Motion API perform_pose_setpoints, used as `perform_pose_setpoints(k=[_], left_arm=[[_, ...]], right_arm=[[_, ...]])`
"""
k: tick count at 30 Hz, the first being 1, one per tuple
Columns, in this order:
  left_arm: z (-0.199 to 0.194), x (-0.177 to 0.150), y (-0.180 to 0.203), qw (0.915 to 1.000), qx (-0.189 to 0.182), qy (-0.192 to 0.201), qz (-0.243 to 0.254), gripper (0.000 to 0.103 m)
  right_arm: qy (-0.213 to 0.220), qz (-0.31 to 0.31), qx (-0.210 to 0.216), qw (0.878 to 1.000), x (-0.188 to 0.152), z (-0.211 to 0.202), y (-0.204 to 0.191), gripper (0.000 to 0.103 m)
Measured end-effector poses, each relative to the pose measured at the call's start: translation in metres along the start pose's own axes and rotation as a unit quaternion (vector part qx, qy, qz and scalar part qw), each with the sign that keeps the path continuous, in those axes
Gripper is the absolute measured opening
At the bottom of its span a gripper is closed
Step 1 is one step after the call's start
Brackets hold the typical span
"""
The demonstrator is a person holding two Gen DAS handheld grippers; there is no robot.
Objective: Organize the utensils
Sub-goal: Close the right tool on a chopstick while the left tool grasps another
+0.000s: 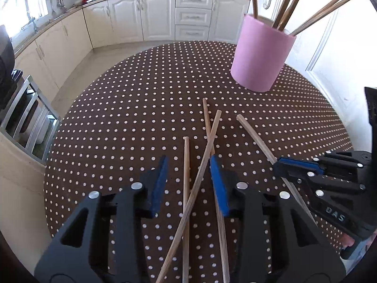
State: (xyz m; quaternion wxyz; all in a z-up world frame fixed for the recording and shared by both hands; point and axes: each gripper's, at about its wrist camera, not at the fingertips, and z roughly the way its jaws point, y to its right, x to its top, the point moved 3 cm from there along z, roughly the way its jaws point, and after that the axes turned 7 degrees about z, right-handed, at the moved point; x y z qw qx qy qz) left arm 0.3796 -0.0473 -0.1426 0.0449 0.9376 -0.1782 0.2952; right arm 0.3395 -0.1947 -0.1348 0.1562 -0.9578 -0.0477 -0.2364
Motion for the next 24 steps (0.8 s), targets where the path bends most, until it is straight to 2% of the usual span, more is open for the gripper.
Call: perform_pose_setpoints(k=[7, 10, 16, 18, 20, 22, 24], left_arm=[[0.011, 0.010, 0.005, 0.9998, 0.010, -0.010, 0.013, 0.034], [0.016, 0.014, 0.007, 0.9996, 0.013, -0.014, 0.020, 0.031], [0.026, 0.024, 0.015, 0.9993, 0.008, -0.019, 0.030, 0.017], [0.028, 0.029, 0.019, 0.9993, 0.004, -0.021, 0.029, 0.011], [0.029, 0.030, 0.020, 0.9992, 0.007, -0.021, 0.033, 0.009], [0.029, 0.031, 0.022, 0.9991, 0.013, -0.019, 0.035, 0.008], [0.031, 0.030, 0.020, 0.9993, 0.014, -0.018, 0.030, 0.006]], right_arm=[[0.001, -0.008, -0.013, 1.000, 0.018, 0.015, -0.017, 0.008], [0.010, -0.008, -0.025, 1.000, 0.028, 0.018, -0.019, 0.017], [0.006, -0.013, -0.026, 1.000, 0.042, 0.028, -0.022, 0.018], [0.002, -0.014, -0.027, 1.000, 0.043, 0.033, -0.022, 0.017], [0.000, -0.019, -0.031, 0.999, 0.044, 0.036, -0.023, 0.016], [0.001, -0.023, -0.036, 0.999, 0.045, 0.038, -0.023, 0.007], [0.003, -0.023, -0.034, 0.999, 0.043, 0.036, -0.021, 0.005]])
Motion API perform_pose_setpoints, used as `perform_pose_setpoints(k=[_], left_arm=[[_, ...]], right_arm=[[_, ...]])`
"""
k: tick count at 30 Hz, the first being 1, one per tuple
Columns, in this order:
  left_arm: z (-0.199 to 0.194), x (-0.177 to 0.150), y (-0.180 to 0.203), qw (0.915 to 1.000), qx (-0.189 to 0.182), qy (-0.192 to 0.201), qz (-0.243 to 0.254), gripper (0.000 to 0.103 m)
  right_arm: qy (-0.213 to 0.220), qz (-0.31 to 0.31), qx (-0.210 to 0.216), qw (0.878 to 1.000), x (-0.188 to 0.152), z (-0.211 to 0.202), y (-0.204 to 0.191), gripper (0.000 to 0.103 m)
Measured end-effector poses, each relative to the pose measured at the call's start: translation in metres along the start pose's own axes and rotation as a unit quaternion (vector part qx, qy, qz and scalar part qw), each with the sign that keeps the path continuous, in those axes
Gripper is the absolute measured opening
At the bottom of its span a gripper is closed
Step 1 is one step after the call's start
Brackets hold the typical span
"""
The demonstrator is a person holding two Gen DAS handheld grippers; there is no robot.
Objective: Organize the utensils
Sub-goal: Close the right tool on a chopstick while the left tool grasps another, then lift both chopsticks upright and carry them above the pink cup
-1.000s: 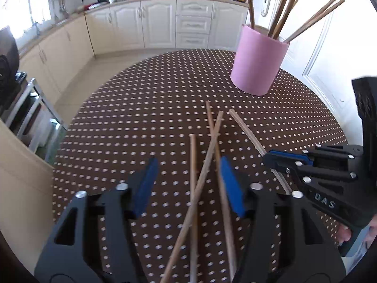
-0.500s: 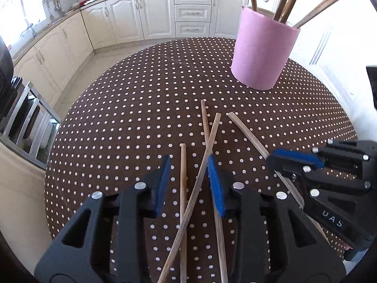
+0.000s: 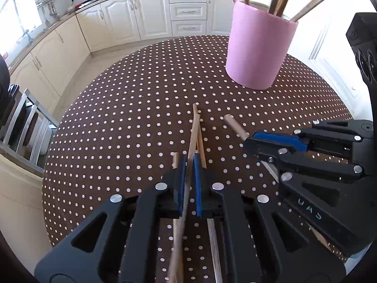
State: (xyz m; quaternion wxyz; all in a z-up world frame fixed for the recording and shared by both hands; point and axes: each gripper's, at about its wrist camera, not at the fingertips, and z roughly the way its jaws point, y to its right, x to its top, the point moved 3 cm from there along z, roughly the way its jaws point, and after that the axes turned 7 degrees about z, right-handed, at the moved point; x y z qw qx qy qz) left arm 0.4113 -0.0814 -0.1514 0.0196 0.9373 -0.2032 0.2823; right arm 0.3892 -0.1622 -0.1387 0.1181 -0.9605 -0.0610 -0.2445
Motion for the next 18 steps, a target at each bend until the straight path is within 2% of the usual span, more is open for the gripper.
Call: perform_pose_setpoints(k=[6, 18], left_arm=[[-0.017, 0.000, -0.004, 0.9999, -0.002, 0.013, -0.011, 0.006], [-0.110, -0.006, 0.000, 0.9965, 0.001, 0.083, -0.007, 0.006]], right_arm=[[0.016, -0.005, 0.014, 1.000, -0.006, -0.016, -0.002, 0.005], [0.081, -0.030, 0.042, 0.995, -0.017, -0.095, -0.027, 0.005]])
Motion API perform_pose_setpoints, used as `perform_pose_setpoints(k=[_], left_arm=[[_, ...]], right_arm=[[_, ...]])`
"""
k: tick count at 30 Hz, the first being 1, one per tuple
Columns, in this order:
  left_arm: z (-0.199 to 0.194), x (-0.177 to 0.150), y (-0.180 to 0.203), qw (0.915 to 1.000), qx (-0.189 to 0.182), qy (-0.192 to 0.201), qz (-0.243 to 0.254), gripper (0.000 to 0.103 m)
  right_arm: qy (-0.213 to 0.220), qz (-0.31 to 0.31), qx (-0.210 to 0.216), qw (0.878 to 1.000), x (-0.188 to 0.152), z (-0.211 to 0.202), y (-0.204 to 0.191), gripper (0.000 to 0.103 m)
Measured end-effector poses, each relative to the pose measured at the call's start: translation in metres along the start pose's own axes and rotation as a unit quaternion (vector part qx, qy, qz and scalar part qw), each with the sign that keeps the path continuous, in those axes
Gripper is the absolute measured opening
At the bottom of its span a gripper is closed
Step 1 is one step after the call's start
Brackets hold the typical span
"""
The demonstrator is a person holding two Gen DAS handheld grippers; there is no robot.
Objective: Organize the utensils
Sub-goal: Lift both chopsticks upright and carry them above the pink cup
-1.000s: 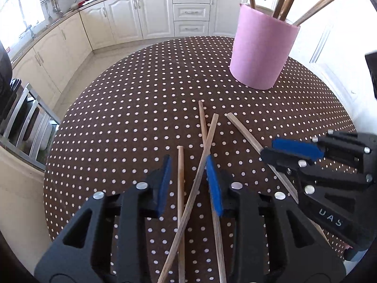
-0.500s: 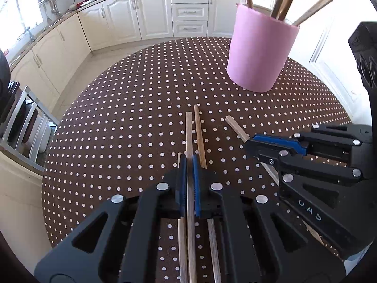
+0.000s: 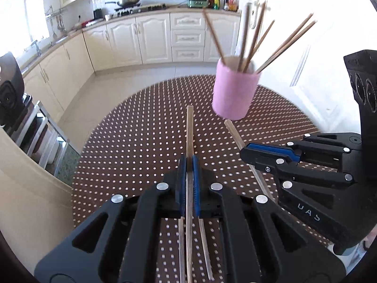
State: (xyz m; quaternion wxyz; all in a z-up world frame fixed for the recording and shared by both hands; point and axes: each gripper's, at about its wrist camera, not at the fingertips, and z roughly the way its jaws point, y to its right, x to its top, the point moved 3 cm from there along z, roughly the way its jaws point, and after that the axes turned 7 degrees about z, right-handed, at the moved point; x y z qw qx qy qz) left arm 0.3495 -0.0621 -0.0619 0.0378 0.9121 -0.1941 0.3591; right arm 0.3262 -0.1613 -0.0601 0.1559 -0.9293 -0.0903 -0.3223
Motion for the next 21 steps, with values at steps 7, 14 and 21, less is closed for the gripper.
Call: perform_pose_setpoints(k=[7, 14, 21], left_arm=[[-0.057, -0.001, 0.007, 0.9988, -0.002, 0.048, -0.001, 0.006], [-0.101, 0.000, 0.019, 0.9954, -0.001, 0.096, -0.004, 0.006], [-0.128, 0.010, 0.032, 0.9883, -0.001, 0.151, -0.018, 0.006]], right_arm=[[0.045, -0.007, 0.008, 0.999, 0.004, -0.049, -0.012, 0.005], [0.099, -0.023, 0.008, 0.995, 0.007, -0.098, -0.020, 0.005], [0.165, -0.039, -0.009, 0.985, 0.011, -0.139, -0.019, 0.005]])
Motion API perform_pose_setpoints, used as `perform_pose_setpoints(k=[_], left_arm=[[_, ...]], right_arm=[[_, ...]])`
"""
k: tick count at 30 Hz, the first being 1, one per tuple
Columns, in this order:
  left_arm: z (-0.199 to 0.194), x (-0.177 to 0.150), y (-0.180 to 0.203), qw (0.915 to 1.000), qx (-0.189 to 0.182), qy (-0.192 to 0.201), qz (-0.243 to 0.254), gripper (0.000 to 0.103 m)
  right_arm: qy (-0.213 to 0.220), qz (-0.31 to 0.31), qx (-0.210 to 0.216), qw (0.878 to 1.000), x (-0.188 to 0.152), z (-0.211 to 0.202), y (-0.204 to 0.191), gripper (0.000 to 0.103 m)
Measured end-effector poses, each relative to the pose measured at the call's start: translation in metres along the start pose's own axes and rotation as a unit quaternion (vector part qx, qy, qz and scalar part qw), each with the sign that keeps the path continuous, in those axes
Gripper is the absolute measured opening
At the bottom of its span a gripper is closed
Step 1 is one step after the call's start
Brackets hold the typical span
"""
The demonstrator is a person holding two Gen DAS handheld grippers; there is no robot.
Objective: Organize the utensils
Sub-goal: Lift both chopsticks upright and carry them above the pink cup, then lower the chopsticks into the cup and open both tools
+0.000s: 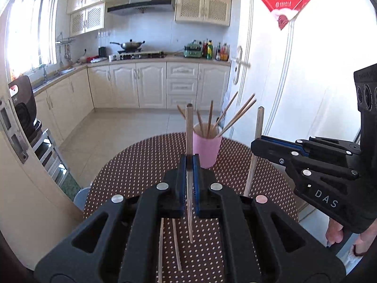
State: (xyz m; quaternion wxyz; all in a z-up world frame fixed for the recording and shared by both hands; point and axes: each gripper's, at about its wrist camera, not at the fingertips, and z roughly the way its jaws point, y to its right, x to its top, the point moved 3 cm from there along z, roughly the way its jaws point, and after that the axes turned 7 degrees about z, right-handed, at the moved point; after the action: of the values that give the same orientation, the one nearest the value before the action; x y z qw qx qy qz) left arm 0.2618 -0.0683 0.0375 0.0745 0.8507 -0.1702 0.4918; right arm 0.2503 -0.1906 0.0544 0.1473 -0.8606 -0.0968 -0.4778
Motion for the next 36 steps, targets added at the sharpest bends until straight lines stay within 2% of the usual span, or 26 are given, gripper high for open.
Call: perform_pose_setpoints(k=[8, 11, 16, 22, 27, 31, 36], left_arm=[[-0.005, 0.027, 0.013, 0.9968, -0.002, 0.079, -0.012, 0.006], [-0.004, 0.040, 0.014, 0.9928, -0.004, 0.117, -0.024, 0.006], [0.006, 0.061, 0.018, 0.9857, 0.018, 0.165, -0.030, 0.006], [0.030, 0.083, 0.018, 0.9801, 0.040, 0.191, -0.037, 0.006], [0.051, 0.096, 0.021, 0.9763, 0.035, 0.209, -0.041, 0.006], [0.065, 0.098, 0.021, 0.9711, 0.039, 0.230, -0.049, 0.006], [0.087, 0.095, 0.025, 0.9713, 0.041, 0.230, -0.046, 0.006]], right_arm=[[0.075, 0.001, -0.031, 0.997, 0.021, -0.020, 0.021, 0.005], [0.105, 0.002, -0.039, 0.994, 0.032, -0.024, 0.028, 0.005], [0.155, 0.003, -0.047, 0.987, 0.054, -0.023, 0.039, 0.005], [0.201, 0.022, -0.044, 0.978, 0.081, -0.015, 0.060, 0.005], [0.235, 0.030, -0.051, 0.970, 0.096, -0.009, 0.077, 0.005], [0.247, 0.033, -0.057, 0.967, 0.099, 0.002, 0.089, 0.005], [0.236, 0.040, -0.055, 0.969, 0.094, 0.022, 0.102, 0.005]])
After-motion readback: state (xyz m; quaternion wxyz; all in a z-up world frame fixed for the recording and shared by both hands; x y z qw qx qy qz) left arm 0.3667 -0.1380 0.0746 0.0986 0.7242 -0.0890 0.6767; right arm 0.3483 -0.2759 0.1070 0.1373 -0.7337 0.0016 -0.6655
